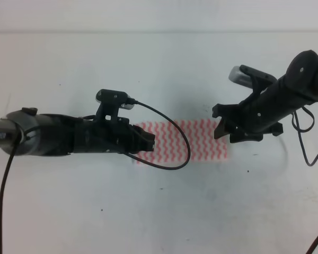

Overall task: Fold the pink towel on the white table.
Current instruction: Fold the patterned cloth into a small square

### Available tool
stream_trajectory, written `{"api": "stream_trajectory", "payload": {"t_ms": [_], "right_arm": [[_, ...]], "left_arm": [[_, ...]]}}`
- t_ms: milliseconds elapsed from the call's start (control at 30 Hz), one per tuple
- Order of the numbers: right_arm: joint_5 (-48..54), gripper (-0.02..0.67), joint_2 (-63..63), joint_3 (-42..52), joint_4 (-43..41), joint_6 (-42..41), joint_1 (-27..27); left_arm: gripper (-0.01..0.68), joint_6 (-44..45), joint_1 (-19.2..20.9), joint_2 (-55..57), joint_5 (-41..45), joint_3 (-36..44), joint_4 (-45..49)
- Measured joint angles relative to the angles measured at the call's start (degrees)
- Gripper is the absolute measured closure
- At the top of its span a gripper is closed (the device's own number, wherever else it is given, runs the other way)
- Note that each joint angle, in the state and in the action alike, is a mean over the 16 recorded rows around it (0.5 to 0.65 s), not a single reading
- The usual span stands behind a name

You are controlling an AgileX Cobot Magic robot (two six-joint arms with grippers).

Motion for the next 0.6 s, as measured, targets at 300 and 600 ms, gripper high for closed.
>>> {"api": "stream_trajectory", "payload": {"t_ms": [300, 600], "right_arm": [[-1.4, 0.334, 1.7, 0.0, 0.6, -0.9, 0.0], [-1.5, 0.334, 3.4, -0.1, 2.1, -1.5, 0.0]], "left_arm": [[0.677, -0.4, 0.0, 0.0, -0.2, 0.0, 0.0], [0.677, -1.1, 0.0, 0.0, -0.3, 0.0, 0.0]]}}
